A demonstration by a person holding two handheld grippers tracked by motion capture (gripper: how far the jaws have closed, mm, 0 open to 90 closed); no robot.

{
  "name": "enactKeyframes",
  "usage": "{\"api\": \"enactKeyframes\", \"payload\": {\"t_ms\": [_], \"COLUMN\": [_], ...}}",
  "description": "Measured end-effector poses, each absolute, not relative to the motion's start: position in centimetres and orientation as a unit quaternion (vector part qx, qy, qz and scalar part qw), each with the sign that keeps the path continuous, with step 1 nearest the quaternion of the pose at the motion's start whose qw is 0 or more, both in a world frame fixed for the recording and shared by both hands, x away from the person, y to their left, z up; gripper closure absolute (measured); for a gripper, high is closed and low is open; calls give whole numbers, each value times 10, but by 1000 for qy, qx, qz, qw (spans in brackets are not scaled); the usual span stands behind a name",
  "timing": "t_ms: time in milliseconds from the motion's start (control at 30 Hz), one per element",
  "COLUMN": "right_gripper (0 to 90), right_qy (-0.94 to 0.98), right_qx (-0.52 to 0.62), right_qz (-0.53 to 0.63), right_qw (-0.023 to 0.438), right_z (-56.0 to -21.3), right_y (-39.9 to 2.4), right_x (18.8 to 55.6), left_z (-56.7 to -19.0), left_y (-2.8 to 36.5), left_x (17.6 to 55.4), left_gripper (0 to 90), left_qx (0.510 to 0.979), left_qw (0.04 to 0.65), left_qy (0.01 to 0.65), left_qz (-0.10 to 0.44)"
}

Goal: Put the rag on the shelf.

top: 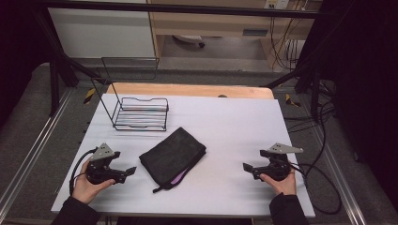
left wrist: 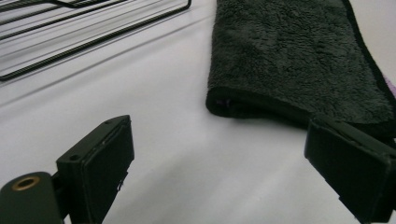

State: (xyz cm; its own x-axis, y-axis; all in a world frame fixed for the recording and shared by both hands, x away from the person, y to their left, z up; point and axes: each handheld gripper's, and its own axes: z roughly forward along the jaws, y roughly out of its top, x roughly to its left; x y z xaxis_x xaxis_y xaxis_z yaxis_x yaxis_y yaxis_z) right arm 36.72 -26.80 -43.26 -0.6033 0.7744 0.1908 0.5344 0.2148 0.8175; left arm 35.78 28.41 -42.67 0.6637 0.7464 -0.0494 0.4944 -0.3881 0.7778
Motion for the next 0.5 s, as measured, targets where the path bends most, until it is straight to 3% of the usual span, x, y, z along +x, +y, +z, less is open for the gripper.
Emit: {"api": "enactKeyframes", "payload": {"t_ms": [500], "right_gripper": [13], "right_qy": [775], "right_qx": [424], "right_qz": [451], "right_qw": [128], "right_z": [-434], "right_y": [-264], "right_x": [367], "left_z": [-409], "left_y": [241], "left_x": [353], "left_gripper": [114], "left_qx": [832], "left_qw": [393], "left_qy": [360], "left_qz": [153]}}
